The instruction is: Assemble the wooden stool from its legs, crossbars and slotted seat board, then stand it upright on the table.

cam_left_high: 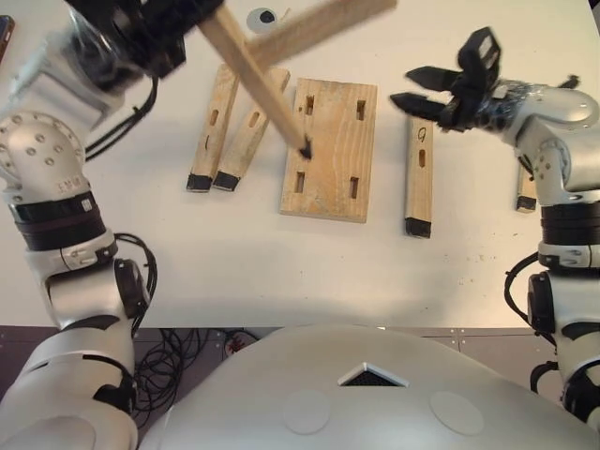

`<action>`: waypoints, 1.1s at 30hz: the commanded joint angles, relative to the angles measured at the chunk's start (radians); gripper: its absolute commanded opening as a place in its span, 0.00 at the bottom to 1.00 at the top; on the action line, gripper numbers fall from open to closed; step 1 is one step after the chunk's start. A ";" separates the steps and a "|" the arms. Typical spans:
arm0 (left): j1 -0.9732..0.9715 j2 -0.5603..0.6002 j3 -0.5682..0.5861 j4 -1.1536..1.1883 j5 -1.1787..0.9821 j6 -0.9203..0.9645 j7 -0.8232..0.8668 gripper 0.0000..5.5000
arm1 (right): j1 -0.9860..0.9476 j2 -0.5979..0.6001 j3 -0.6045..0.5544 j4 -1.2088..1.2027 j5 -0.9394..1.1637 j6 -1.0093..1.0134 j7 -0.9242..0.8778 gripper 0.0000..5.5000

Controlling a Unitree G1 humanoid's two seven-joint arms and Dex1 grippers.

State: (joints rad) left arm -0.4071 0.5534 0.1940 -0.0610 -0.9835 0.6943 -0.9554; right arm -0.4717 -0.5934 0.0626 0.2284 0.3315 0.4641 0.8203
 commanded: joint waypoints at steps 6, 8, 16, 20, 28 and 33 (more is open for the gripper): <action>0.115 -0.060 -0.073 -0.036 0.196 -0.203 -0.049 0.38 | -0.103 0.033 -0.097 0.157 -0.028 -0.076 -0.065 0.13; 0.114 -0.074 -0.076 -0.024 0.201 -0.214 -0.052 0.38 | -0.111 0.034 -0.096 0.163 -0.031 -0.075 -0.056 0.07; 0.116 -0.040 -0.060 -0.068 0.143 -0.141 -0.085 0.38 | -0.105 0.047 -0.085 0.160 -0.043 -0.066 -0.035 0.00; 0.134 -0.033 -0.096 -0.034 0.218 -0.184 -0.100 0.38 | -0.090 0.055 -0.076 0.146 -0.046 -0.063 -0.029 0.00; 0.105 0.066 -0.272 0.074 0.417 -0.294 -0.225 0.38 | -0.055 0.056 -0.050 0.093 -0.035 -0.050 0.008 0.00; 0.076 0.170 -0.412 0.056 0.498 -0.303 -0.328 0.38 | 0.002 0.081 -0.043 0.019 -0.017 -0.026 -0.005 0.00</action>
State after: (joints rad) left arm -0.4025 0.6409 -0.0850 -0.0448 -0.6831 0.3427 -1.2781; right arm -0.5021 -0.5536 0.0123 0.3028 0.3062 0.4070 0.8261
